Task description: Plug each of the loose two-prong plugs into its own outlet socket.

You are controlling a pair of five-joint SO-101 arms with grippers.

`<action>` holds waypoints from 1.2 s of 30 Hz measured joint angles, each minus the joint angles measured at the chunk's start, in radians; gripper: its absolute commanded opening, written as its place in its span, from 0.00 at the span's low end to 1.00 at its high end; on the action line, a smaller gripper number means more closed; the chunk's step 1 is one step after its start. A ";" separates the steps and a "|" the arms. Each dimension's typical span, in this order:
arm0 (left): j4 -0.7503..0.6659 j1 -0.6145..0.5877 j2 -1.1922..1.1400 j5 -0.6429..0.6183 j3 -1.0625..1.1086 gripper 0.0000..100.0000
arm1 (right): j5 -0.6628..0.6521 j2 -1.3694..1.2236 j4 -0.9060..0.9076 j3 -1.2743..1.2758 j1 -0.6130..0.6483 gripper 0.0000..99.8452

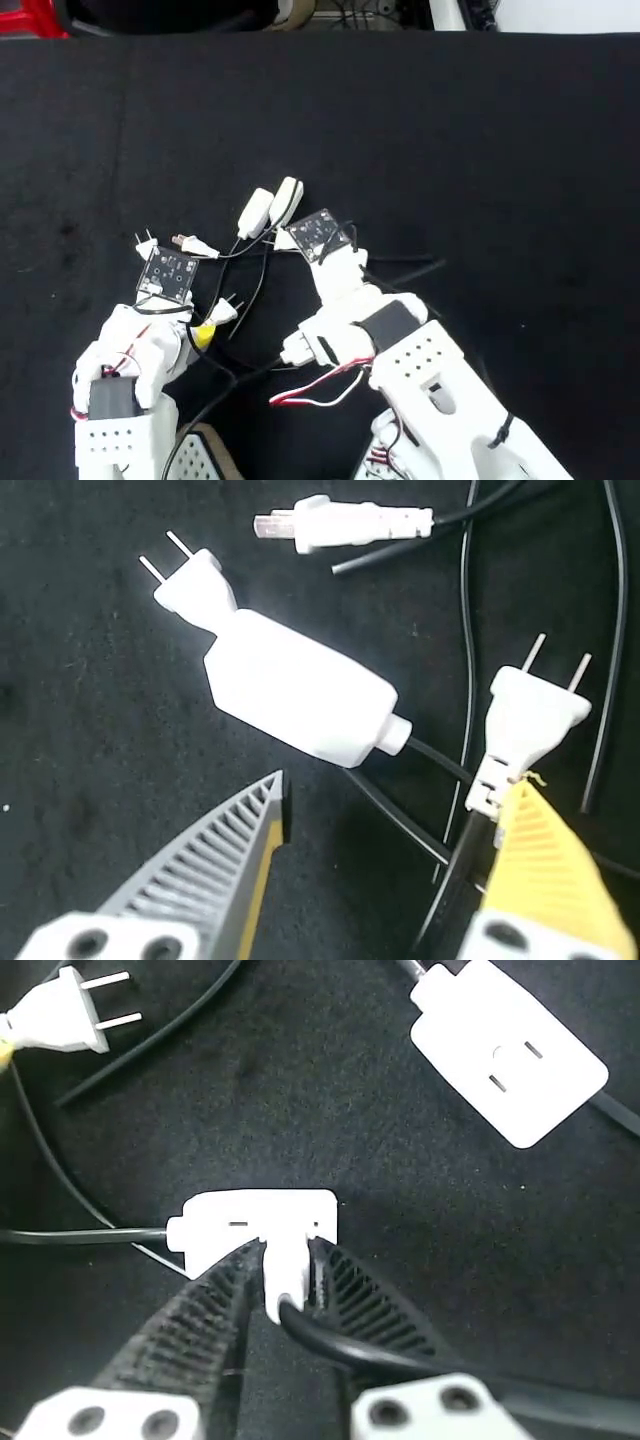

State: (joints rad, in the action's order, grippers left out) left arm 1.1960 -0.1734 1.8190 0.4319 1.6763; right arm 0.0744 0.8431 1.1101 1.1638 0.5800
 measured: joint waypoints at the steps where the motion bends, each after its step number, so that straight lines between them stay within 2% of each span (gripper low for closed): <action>1: 0.000 0.000 0.000 0.000 0.000 0.33 | 0.000 0.000 0.000 0.000 -0.005 0.01; 5: 0.000 0.000 0.000 0.000 0.000 0.33 | -0.002 -0.015 0.000 0.014 -0.061 0.01; 10: -0.002 0.000 0.000 0.000 0.000 0.33 | -0.028 -0.014 0.005 0.015 -0.072 0.01; 29: -0.003 0.000 0.000 0.000 0.000 0.33 | -0.031 0.002 -0.040 0.083 -0.011 0.01; 32: -0.003 0.000 0.000 0.000 0.000 0.33 | -0.058 0.002 -0.040 0.083 -0.011 0.08; 36: -0.003 0.000 0.000 0.000 0.000 0.33 | -0.072 -0.006 -0.035 0.083 0.000 0.27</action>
State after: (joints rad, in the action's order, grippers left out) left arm 1.1930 -0.1734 1.8190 0.4319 1.6763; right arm 0.0023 0.8370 1.0748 1.2467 0.5800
